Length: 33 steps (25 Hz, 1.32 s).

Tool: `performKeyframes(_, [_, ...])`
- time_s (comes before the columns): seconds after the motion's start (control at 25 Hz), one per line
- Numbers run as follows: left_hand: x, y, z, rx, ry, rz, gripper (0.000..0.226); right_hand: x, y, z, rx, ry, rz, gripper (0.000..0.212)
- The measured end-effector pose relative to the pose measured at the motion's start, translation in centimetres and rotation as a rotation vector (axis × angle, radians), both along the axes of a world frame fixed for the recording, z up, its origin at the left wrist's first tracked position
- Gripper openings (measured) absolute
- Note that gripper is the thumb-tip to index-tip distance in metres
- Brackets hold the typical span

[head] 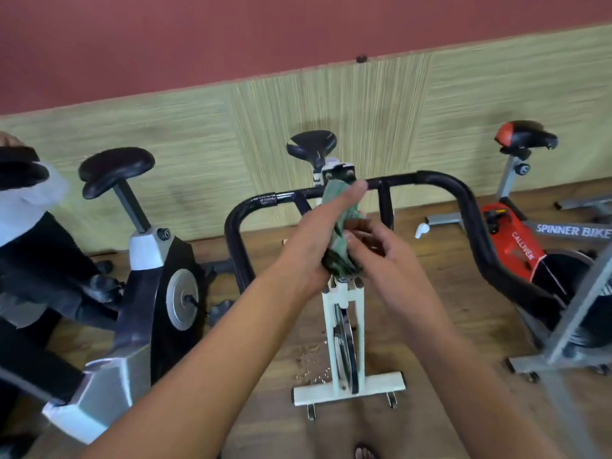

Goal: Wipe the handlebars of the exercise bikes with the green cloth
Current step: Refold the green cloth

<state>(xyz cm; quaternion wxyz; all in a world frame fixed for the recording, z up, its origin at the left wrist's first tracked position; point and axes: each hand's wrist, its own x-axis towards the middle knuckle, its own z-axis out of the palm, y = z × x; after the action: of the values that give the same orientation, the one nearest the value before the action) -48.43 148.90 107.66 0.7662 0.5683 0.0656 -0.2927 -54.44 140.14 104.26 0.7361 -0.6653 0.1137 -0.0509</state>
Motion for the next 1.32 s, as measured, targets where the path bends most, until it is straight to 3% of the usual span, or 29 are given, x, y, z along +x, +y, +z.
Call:
performKeyframes(0.12, [-2.7,-0.2,-0.6,-0.051,0.016,0.061,0.021,-2.6,-0.1,-0.2,0.139,0.068,-0.067,0.017])
performKeyframes(0.2, [-5.1,-0.5,-1.8,-0.171,0.039,0.091,0.025,-4.8,-0.5,-1.0,0.119,0.103,-0.154,0.012])
performKeyframes(0.36, [-10.9,-2.4,-5.7,-0.317,0.135,0.002,0.034,-10.3,-1.7,-4.3,0.158,0.167,-0.289,0.022])
performKeyframes(0.48, [-14.6,-4.4,-9.3,-0.23,0.236,-0.155,0.042,-14.7,-3.4,-7.9,0.149,0.237,-0.429,0.025])
performKeyframes(0.64, [-18.3,-8.2,-12.5,-0.09,0.282,-0.315,0.033,-20.4,-7.2,-11.0,0.173,0.295,-0.575,0.02])
performKeyframes(0.88, [-22.5,-16.6,-14.0,-0.126,0.317,-0.559,0.04,-26.6,-15.8,-12.6,0.184,0.323,-0.753,0.017])
performKeyframes(0.96, [-23.8,-20.3,-14.5,-0.146,0.317,-0.574,0.032,-28.4,-19.0,-12.7,0.087,0.302,-0.738,0.022])
performKeyframes(1.12, [-27.5,-28.3,-15.4,-0.177,0.316,-0.607,0.039,-31.7,-25.9,-13.1,-0.321,0.312,-0.761,0.051])
performKeyframes(1.24, [-29.8,-33.7,-15.8,-0.162,0.307,-0.581,0.029,-33.2,-30.1,-13.6,-0.561,0.295,-0.734,0.041])
performKeyframes(1.32, [-30.3,-36.5,-15.8,-0.154,0.316,-0.566,0.042,-33.5,-33.4,-13.9,-0.569,0.339,-0.688,0.031])
